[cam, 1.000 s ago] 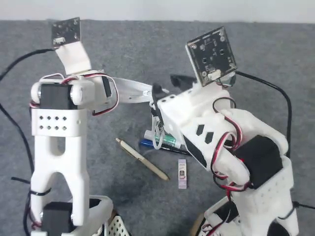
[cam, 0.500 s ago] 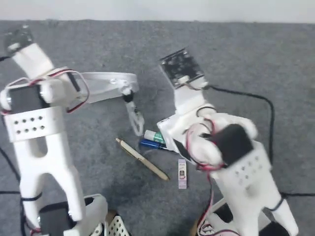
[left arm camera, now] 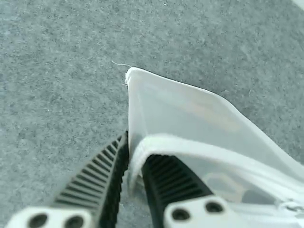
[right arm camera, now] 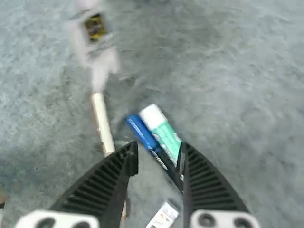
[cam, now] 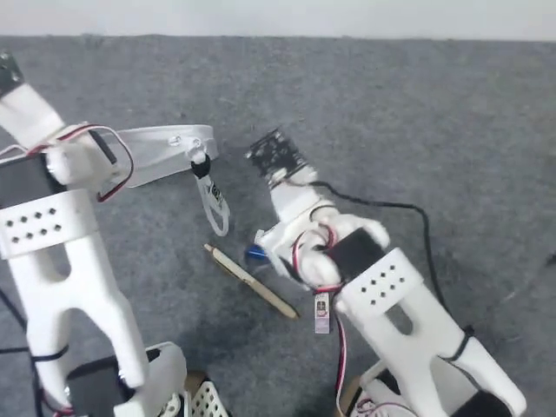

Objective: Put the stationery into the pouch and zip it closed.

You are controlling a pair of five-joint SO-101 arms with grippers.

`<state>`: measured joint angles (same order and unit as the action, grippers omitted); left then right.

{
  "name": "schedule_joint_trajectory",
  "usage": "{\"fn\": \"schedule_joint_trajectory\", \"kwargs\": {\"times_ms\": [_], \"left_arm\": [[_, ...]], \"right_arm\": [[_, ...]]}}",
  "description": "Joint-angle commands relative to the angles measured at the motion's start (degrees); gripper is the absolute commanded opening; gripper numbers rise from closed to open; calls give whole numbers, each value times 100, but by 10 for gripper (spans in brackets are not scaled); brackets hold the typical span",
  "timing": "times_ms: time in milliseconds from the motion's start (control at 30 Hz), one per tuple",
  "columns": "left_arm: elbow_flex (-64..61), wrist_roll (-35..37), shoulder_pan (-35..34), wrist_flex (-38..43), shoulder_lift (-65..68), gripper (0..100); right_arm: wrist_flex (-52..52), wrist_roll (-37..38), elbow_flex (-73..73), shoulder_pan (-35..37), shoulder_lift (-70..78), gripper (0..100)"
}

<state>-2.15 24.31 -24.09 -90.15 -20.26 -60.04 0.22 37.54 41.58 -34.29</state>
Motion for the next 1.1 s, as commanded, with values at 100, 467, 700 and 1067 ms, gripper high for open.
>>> {"fn": "schedule_joint_trajectory", "kwargs": {"times_ms": [100, 467, 700, 1067], "left_arm": [[347, 211, -369, 202, -325, 11], [321, 211, -448, 308, -290, 11], [312, 211, -448, 308, -290, 11], [312, 211, -448, 299, -281, 12]], "right_arm": [[1182, 132, 615, 286, -171, 126], [2211, 563, 712, 312, 1279, 125], [1675, 563, 9, 312, 2123, 127], [1701, 563, -668, 207, 3327, 127]]}}
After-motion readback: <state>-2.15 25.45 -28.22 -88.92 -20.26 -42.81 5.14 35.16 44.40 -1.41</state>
